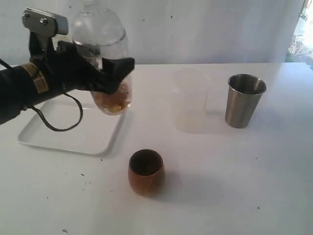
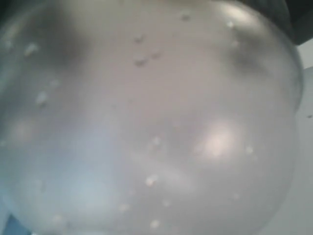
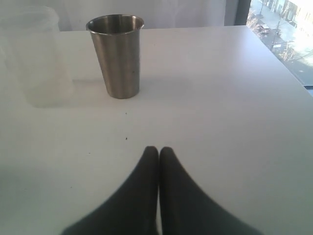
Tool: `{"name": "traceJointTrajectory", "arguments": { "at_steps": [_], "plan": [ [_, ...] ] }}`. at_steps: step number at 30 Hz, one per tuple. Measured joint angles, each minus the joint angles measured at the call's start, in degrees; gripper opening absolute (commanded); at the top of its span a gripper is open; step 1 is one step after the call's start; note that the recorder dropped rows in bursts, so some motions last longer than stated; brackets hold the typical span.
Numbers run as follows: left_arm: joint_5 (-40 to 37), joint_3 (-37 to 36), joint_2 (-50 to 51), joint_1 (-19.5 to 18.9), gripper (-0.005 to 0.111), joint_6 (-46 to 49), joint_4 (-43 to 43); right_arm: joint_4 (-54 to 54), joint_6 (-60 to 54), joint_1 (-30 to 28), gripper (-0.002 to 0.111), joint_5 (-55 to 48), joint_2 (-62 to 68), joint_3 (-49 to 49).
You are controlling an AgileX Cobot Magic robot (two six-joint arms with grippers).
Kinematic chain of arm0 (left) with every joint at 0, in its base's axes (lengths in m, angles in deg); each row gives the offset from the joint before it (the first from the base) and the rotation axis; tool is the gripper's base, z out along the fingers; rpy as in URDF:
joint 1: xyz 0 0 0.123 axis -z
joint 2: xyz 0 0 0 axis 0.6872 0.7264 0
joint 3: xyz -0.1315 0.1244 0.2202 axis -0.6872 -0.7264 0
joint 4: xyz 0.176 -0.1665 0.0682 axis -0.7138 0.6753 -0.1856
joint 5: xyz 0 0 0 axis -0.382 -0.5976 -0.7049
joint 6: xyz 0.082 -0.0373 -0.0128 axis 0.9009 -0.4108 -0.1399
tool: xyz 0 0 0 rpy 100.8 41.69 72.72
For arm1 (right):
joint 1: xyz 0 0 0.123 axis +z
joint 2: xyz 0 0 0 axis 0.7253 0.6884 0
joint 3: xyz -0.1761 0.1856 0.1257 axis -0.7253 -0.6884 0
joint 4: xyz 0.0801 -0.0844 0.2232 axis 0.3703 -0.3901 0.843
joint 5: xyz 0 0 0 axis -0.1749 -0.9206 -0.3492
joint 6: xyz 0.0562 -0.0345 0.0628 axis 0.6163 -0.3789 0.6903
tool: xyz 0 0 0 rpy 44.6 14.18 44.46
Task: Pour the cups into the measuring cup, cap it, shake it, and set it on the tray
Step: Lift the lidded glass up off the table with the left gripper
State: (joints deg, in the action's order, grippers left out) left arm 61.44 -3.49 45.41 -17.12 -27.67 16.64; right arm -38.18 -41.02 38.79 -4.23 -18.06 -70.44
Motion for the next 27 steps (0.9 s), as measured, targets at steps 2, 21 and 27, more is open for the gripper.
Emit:
{"name": "traceJointTrajectory", "arguments": {
  "at_steps": [2,21,27],
  "plan": [
    [-2.14,-0.10,-0.28,1.61,0.000,5.65,4.16,0.00,0.00,0.00,0.000,0.00,0.00,0.00],
    [-6.11,-0.08,-1.18,2.93,0.000,8.53,7.77,0.00,0.00,0.00,0.000,0.00,0.00,0.00],
    [-8.39,0.57,-0.89,4.20,0.000,6.47,3.43,0.00,0.00,0.00,0.000,0.00,0.00,0.00]
  ]
}}
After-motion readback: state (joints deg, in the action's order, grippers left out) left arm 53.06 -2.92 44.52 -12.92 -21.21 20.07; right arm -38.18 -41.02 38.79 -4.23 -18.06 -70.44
